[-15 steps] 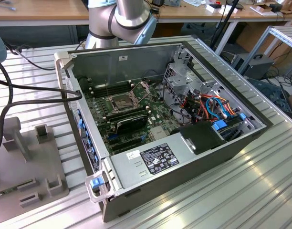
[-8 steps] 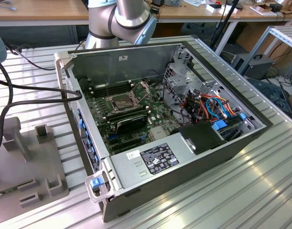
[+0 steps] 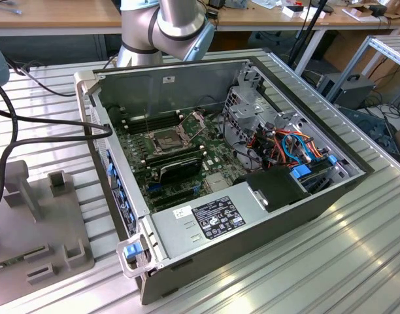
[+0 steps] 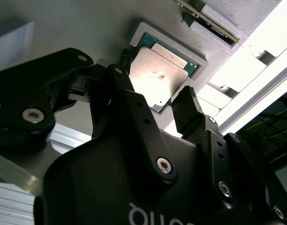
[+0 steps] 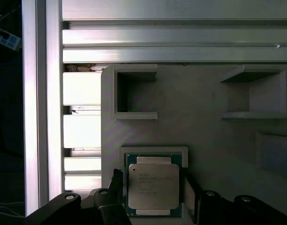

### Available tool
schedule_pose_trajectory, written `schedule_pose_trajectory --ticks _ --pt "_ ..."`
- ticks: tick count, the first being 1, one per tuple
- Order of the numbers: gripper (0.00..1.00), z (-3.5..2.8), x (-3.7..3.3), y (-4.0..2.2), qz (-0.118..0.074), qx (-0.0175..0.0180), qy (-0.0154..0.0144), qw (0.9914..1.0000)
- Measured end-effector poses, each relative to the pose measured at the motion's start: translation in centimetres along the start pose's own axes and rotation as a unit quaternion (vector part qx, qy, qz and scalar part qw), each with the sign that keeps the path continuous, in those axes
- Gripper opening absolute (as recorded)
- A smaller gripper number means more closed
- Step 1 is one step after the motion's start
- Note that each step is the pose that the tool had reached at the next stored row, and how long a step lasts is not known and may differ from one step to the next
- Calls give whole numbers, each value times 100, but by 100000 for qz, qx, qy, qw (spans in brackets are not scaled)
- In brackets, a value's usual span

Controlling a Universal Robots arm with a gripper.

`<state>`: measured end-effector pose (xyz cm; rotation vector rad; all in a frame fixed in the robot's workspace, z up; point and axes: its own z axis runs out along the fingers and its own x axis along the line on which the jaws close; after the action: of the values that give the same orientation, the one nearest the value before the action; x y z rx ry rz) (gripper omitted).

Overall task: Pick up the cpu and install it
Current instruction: 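Pick up the cpu and move it towards the insertion slot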

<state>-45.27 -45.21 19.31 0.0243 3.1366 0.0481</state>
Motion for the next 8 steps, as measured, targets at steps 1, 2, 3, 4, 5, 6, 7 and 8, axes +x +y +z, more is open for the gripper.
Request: schedule_pose_trajectory --ticks 1,2,3,4,5,6,7,8 --pt "62 0 0 0 0 0 0 100000" --pt "62 0 0 0 0 -1 2 100000" --pt "62 0 0 0 1 -7 -8 100000" --pt "62 -1 0 0 2 -10 -15 100000" --pt "62 -1 0 0 -1 -10 -12 100000" --pt "62 -3 0 0 3 1 2 100000" --pt "62 -3 0 0 -2 42 5 100000" --pt "62 -4 0 -1 -10 102 15 100000"
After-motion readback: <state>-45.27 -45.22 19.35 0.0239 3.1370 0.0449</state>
